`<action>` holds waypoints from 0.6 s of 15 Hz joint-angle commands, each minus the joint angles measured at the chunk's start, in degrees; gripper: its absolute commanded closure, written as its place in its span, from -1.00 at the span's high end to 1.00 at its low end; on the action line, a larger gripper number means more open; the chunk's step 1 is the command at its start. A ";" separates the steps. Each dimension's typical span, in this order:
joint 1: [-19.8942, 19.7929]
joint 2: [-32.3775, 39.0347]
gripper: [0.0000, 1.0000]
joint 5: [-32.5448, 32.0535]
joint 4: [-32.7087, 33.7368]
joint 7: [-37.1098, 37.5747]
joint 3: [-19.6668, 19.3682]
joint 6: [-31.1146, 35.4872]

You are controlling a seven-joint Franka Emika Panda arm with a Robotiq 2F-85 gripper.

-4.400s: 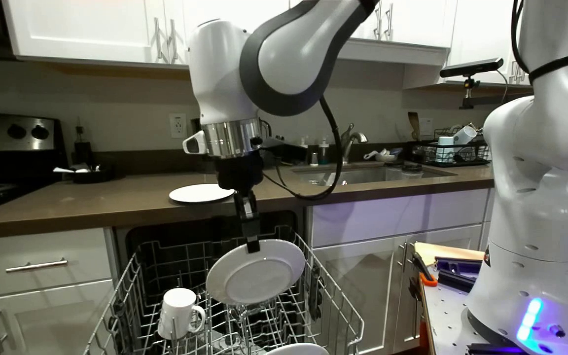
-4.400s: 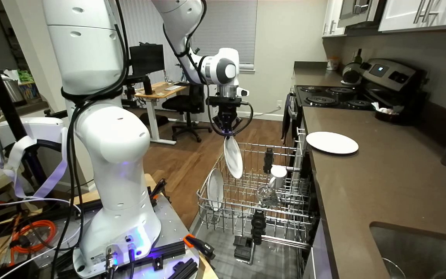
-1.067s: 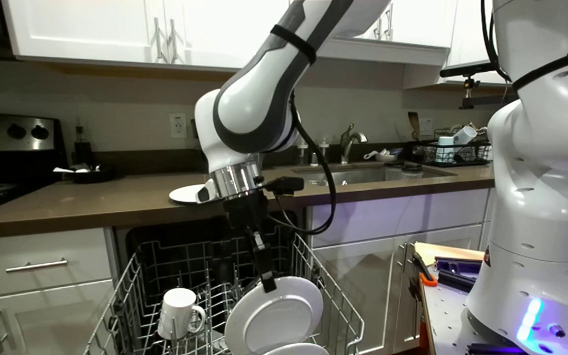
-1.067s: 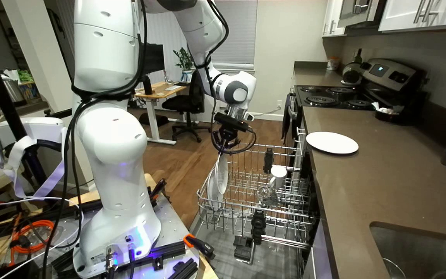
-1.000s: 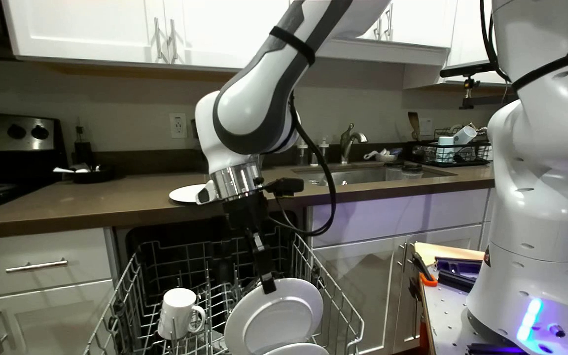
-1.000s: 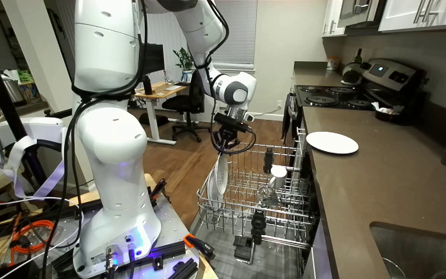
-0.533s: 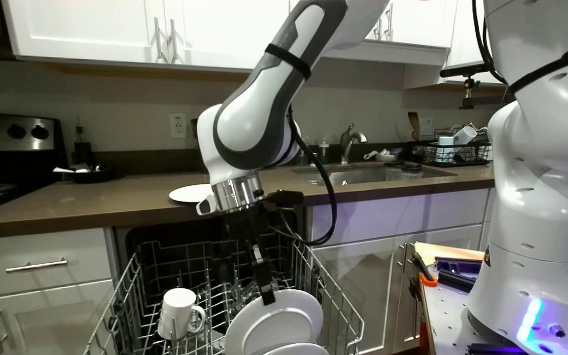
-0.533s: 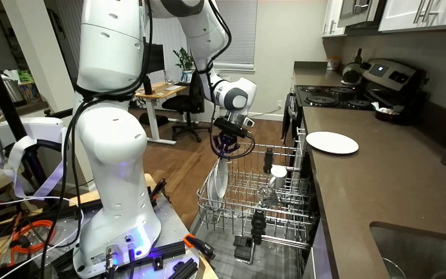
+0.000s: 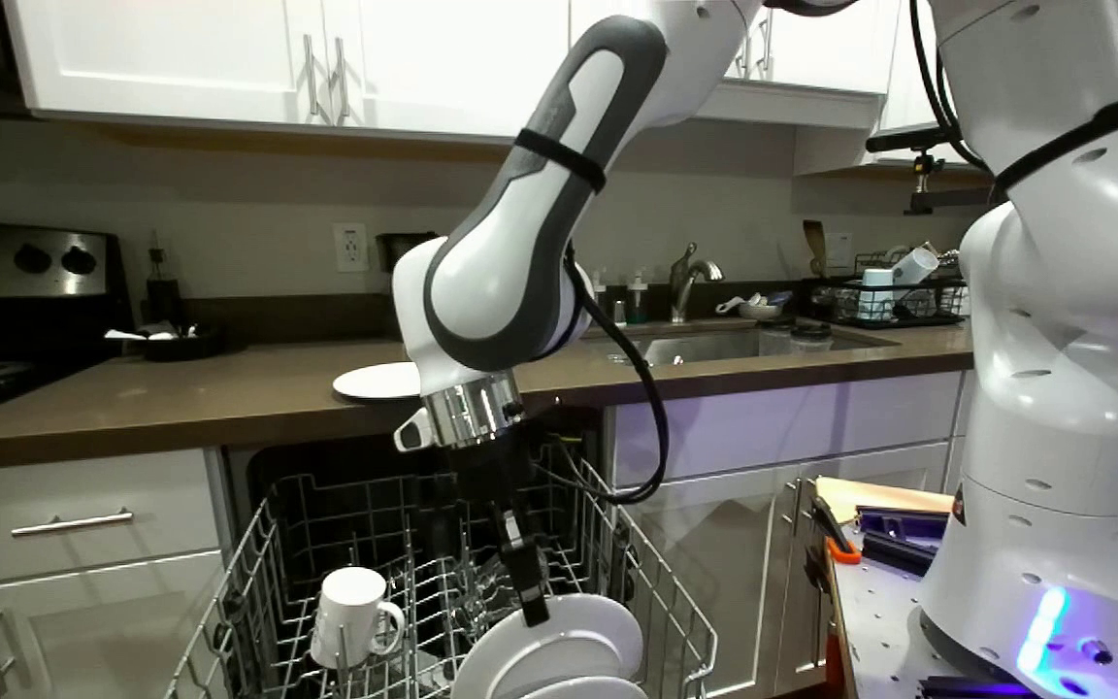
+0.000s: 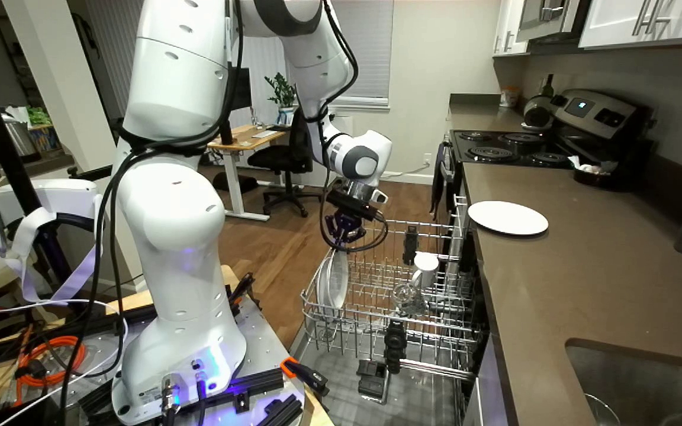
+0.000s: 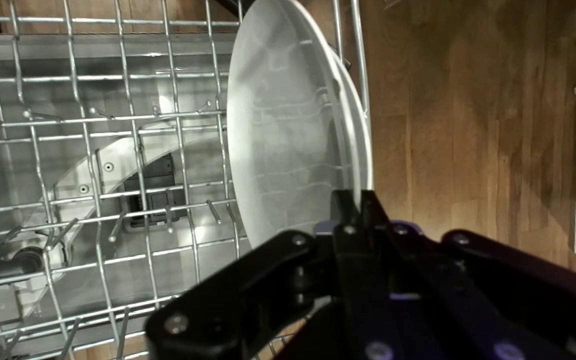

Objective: Pick up the plate on top and put it in the kitchen plate holder

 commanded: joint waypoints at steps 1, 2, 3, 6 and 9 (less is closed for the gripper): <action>-1.18 1.99 -0.90 -1.00 0.09 1.70 1.06 2.75; -1.20 2.56 -0.90 -1.22 0.14 1.78 1.07 3.29; -1.15 3.03 -0.90 -1.49 0.12 1.97 1.01 3.95; -1.04 4.99 -0.90 -2.72 0.19 2.42 0.80 5.32; -0.89 7.11 -0.90 -4.66 0.51 3.96 0.56 6.27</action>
